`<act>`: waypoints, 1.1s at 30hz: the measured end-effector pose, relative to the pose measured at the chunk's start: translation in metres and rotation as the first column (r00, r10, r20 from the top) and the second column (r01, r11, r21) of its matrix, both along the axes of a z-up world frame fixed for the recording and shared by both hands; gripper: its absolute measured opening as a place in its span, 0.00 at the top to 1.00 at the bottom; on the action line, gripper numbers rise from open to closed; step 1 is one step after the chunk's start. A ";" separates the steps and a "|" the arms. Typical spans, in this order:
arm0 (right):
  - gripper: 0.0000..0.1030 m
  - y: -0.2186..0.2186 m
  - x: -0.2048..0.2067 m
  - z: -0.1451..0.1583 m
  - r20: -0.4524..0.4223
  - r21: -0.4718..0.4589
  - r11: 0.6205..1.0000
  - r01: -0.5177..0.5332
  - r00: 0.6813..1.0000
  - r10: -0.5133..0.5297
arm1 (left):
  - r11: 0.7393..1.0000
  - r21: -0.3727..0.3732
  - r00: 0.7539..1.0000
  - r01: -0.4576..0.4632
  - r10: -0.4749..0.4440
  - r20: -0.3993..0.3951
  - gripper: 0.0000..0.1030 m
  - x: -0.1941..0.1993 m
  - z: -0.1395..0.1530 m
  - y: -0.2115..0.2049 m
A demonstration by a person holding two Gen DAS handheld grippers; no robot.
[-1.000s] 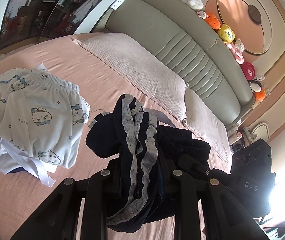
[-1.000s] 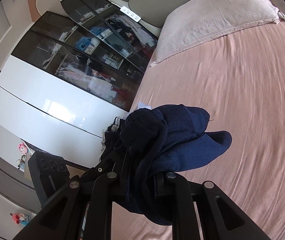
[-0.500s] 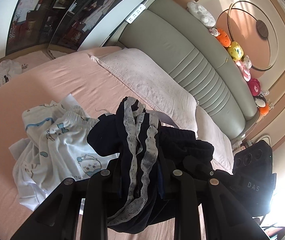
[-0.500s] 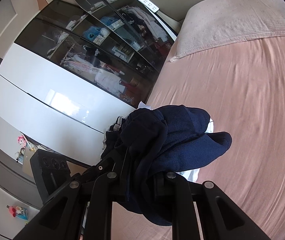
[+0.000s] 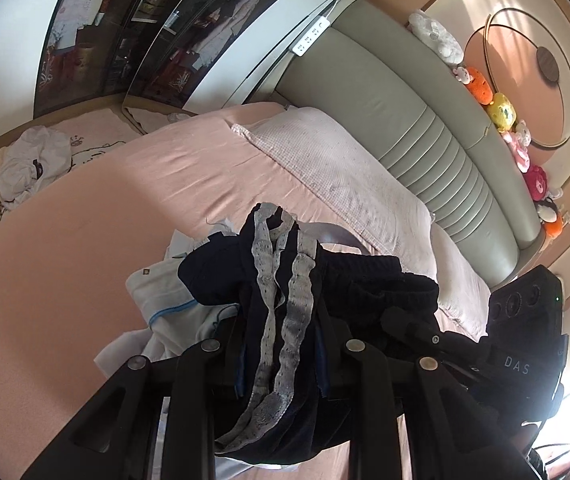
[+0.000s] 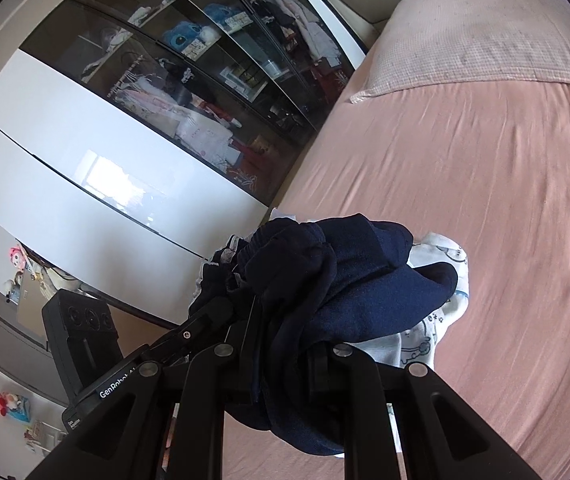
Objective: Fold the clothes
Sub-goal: 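Lift and carry the shorts with both tools over the white printed clothes, then lower the shorts onto the white printed clothes and open both tools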
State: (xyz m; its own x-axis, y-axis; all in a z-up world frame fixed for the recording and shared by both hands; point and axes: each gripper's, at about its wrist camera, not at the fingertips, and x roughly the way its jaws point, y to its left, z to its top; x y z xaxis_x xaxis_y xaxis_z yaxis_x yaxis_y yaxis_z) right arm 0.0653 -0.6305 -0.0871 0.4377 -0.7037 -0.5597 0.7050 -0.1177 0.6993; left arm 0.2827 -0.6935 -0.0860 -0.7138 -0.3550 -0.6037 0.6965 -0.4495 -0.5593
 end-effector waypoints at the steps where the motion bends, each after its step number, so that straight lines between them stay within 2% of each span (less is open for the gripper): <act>1: 0.86 -0.002 -0.002 -0.005 -0.005 0.016 1.000 0.005 1.000 -0.005 | 1.000 0.007 1.000 -0.002 0.002 -0.002 0.78 0.001 -0.003 -0.001; 4: 0.86 0.001 -0.007 -0.016 -0.007 0.034 0.999 0.014 1.000 -0.014 | 1.000 0.015 1.000 -0.004 0.005 -0.017 0.78 0.002 -0.007 -0.003; 9: 0.84 0.003 -0.017 -0.027 0.035 0.068 0.997 0.033 0.999 -0.035 | 0.999 -0.042 0.998 0.018 -0.016 0.063 0.78 -0.006 -0.006 0.002; 14: 0.80 0.008 -0.027 -0.025 0.051 0.084 0.994 0.064 0.996 -0.069 | 0.998 -0.056 0.998 -0.002 0.005 0.058 0.78 0.000 -0.002 0.001; 16: 0.73 0.012 -0.031 -0.022 0.030 0.091 0.992 0.088 0.995 -0.091 | 0.998 -0.047 0.998 -0.030 0.033 0.058 0.78 0.005 -0.001 -0.002; 20: 0.71 0.016 -0.042 -0.016 -0.062 0.118 0.984 0.135 0.990 -0.129 | 0.998 -0.011 0.995 -0.067 0.067 0.071 0.77 0.011 0.001 -0.008; 24: 0.67 0.025 -0.054 -0.013 -0.067 0.107 0.980 0.169 0.984 -0.163 | 0.998 -0.004 0.994 -0.068 0.068 0.089 0.75 0.011 0.004 -0.008; 28: 0.67 0.033 -0.062 -0.011 -0.073 0.104 0.977 0.187 0.981 -0.180 | 0.994 -0.002 0.989 -0.109 0.108 0.104 0.74 0.015 0.006 -0.010; 29: 0.66 0.034 -0.062 -0.010 -0.084 0.100 0.978 0.185 0.981 -0.177 | 0.993 -0.002 0.987 -0.120 0.119 0.107 0.71 0.016 0.006 -0.011; 31: 0.66 0.036 -0.060 -0.008 -0.091 0.093 0.980 0.174 0.982 -0.165 | 0.990 0.000 0.984 -0.141 0.140 0.112 0.51 0.019 0.006 -0.012; 33: 0.62 0.038 -0.057 -0.007 -0.089 0.088 0.983 0.158 0.985 -0.151 | 0.987 0.002 0.980 -0.163 0.161 0.118 0.18 0.021 0.007 -0.013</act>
